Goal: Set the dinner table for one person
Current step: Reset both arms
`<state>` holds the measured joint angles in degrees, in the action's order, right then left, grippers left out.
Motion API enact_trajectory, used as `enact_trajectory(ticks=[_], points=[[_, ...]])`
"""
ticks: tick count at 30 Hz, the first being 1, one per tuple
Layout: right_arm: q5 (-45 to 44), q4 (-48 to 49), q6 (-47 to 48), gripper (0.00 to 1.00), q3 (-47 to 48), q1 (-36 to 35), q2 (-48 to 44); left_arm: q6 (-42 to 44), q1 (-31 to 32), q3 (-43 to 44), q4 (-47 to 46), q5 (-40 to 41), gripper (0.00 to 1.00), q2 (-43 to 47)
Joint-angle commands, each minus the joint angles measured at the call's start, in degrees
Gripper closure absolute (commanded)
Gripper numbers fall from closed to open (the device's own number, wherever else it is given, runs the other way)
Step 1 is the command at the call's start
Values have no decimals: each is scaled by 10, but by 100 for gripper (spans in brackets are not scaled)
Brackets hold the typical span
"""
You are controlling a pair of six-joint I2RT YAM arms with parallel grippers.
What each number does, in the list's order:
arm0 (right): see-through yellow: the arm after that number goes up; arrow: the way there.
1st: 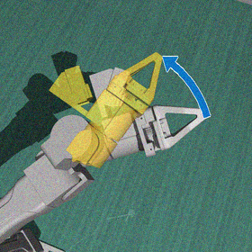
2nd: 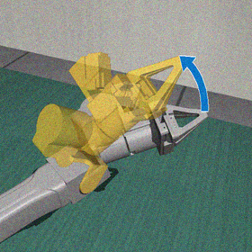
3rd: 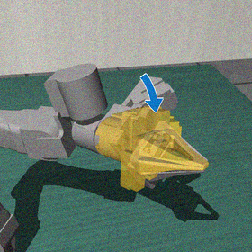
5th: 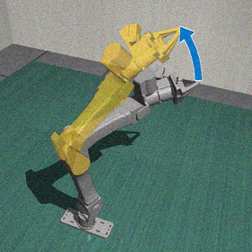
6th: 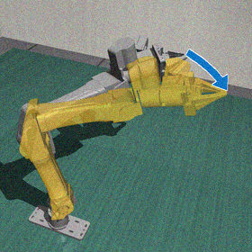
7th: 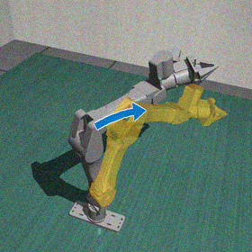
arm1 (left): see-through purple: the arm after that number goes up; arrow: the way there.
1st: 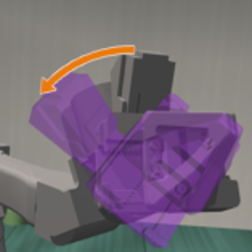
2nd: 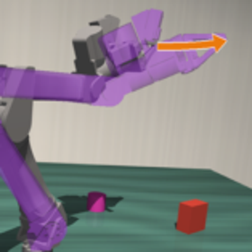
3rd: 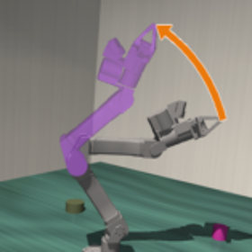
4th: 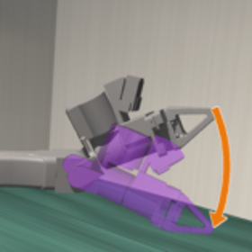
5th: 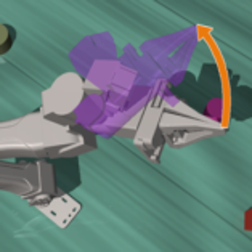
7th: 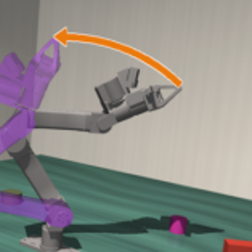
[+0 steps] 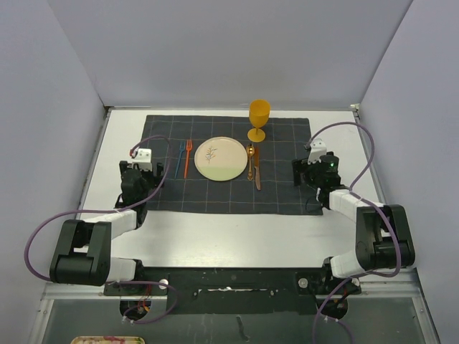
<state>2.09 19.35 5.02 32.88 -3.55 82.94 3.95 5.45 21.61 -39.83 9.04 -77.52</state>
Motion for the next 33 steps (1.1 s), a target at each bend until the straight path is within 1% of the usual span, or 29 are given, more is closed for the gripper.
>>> enact_trajectory(ticks=[1, 3, 5, 8, 10, 26, 28, 30, 31, 33], points=[[-70, -39, -37, 2, 74, -18, -9, -4, -4, 10, -34, 16, 12, 10], [-97, -73, -51, 2, 95, -17, -6, -4, -4, 9, -32, 14, 12, 12], [-93, -88, -47, 2, 102, -17, -12, -4, -4, 8, -33, 9, 12, 13], [-53, -71, -25, 2, 88, -20, -36, -2, -4, 8, -36, 7, 12, 11], [-42, -58, -13, 2, 80, -27, -47, -3, -4, 7, -34, 9, 12, 13], [-25, -62, 4, 2, 75, -30, -67, -5, 2, 0, -41, 32, 11, 16], [-24, -63, 5, 2, 73, -28, -71, 3, 5, 3, -29, 19, 15, 14], [-20, -60, 7, 2, 69, -25, -73, 8, 11, 13, -13, 23, 24, 6], [-20, -60, 6, 2, 69, -25, -74, 9, 16, 14, -16, 32, 26, 1], [-19, -59, 6, 2, 69, -25, -77, 13, 23, 12, -30, 46, 25, 1]])
